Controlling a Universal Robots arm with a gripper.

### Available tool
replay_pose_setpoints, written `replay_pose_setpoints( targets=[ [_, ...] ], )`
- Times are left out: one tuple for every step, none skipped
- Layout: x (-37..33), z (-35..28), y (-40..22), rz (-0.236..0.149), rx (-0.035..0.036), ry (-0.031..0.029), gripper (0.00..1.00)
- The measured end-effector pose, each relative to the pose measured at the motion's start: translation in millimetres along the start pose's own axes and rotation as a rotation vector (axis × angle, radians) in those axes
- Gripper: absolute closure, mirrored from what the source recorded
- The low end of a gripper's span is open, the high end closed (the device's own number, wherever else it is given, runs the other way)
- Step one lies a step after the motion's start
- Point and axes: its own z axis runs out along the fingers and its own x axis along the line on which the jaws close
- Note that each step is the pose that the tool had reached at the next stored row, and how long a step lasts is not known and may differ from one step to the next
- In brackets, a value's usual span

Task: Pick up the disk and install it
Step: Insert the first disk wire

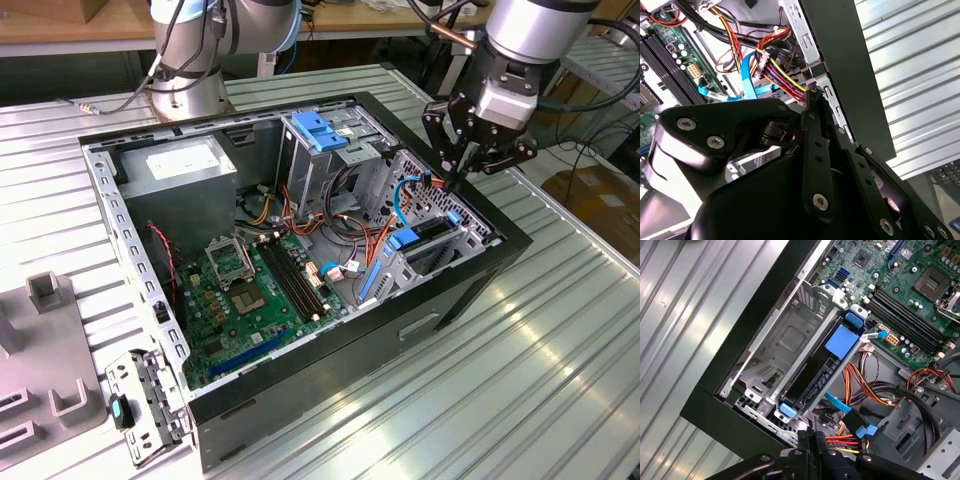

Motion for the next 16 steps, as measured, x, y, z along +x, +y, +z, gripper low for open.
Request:
replay_pose_setpoints(
  targets=[
    [-0.2,0.1,0.3,0.010,-0.0006,0.0009,0.84],
    [-0.4,0.2,0.5,0.018,-0.0012,0.0016,0.84],
    [-0.5,0.2,0.7,0.027,-0.0019,0.0025,0.84],
    [-0.7,0.3,1.0,0.036,-0.0026,0.0033,0.84],
    [-0.9,0.4,1.3,0.045,-0.0032,0.0041,0.84],
    [-1.1,0.4,1.6,0.052,-0.0037,0.0048,0.84],
    [-1.3,0.5,1.9,0.060,-0.0042,0.0055,0.84],
    [-1.6,0.6,2.2,0.067,-0.0048,0.0062,0.84],
    [-1.8,0.6,2.6,0.075,-0.0054,0.0070,0.84],
    [-2.1,0.7,3.0,0.082,-0.0059,0.0076,0.84],
    [-2.5,0.7,3.6,0.086,-0.0062,0.0080,0.84],
    [-3.1,0.7,4.4,0.088,-0.0064,0.0082,0.84],
    [-3.7,0.7,5.4,0.093,-0.0067,0.0086,0.84],
    [-3.8,1.0,5.6,0.102,-0.0072,0.0093,0.84],
    [-3.9,1.3,5.6,0.121,-0.0087,0.0112,0.84],
    [-3.9,1.5,5.6,0.137,-0.0099,0.0128,0.84]
  ],
)
